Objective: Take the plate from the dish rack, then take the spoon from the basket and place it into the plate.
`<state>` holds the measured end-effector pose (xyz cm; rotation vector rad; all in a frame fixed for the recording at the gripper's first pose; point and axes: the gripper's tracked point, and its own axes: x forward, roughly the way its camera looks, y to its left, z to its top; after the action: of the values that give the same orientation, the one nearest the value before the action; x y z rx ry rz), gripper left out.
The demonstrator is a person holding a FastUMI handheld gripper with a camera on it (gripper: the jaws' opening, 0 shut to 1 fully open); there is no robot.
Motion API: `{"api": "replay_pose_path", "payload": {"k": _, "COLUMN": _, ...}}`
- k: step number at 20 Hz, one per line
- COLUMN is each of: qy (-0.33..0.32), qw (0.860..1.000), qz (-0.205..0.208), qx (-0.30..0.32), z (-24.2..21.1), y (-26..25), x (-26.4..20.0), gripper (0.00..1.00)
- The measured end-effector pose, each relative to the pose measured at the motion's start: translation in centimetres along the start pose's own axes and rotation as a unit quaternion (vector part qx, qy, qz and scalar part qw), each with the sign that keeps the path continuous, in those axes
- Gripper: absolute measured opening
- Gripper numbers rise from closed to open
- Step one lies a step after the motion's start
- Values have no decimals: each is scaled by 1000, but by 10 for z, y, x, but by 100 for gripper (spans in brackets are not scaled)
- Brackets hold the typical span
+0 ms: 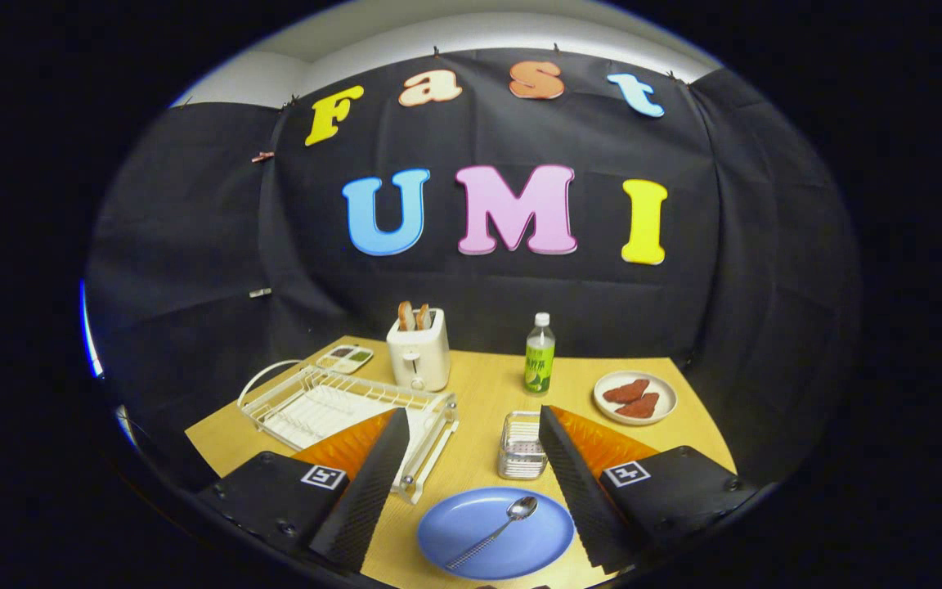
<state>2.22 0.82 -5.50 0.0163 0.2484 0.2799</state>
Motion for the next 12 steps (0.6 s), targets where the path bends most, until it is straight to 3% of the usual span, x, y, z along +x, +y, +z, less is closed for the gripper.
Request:
{"api": "replay_pose_path", "payload": {"k": 6, "qy": -48, "qw": 997, "qz": -63, "qx": 2, "z": 57, "y": -8, "x": -45, "gripper": 98}}
{"api": "replay_pose_path", "payload": {"k": 12, "qy": -54, "qw": 992, "qz": -112, "qx": 21, "z": 74, "y": -25, "x": -67, "gripper": 98}}
